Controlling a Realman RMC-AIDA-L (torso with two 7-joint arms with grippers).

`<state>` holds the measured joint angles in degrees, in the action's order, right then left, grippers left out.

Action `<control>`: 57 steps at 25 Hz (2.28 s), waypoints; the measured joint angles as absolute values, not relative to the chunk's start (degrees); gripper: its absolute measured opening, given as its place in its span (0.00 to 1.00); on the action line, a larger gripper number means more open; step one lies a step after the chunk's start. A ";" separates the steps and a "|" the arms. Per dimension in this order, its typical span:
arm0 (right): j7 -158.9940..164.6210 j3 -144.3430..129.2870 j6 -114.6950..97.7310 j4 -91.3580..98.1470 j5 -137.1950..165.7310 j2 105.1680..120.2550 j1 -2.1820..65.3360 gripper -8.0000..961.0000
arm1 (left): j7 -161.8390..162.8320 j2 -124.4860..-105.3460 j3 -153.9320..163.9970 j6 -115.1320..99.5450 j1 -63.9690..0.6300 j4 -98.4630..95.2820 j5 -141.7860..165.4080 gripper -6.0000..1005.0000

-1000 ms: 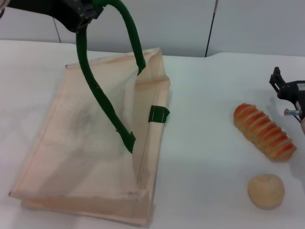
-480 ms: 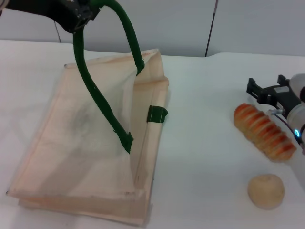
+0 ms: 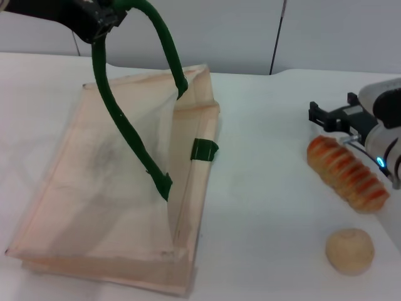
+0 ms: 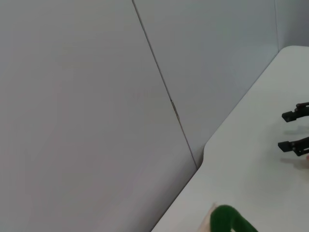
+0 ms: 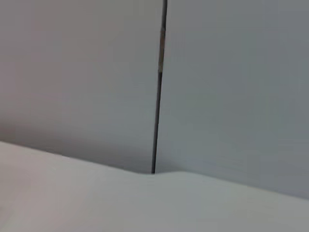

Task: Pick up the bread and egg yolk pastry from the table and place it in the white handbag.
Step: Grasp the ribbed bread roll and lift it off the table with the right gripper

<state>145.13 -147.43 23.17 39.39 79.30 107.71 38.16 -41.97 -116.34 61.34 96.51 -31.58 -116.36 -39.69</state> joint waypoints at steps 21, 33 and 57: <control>101.97 -104.84 -10.38 49.73 79.66 112.03 26.72 0.89 | -41.94 -116.37 61.35 96.48 -31.59 -116.37 -39.29 0.14; 120.22 -85.28 -29.73 50.41 119.90 114.76 26.99 0.89 | -42.01 -116.37 61.35 96.21 -31.56 -116.12 -39.22 0.14; 135.79 -74.83 -60.71 70.50 149.96 116.19 27.78 0.89 | -41.92 -116.37 61.17 95.97 -31.71 -115.92 -38.58 0.14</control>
<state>135.79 -74.83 -60.71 70.50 149.96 116.19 27.78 -41.92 -116.37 61.17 95.97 -31.71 -115.92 -38.58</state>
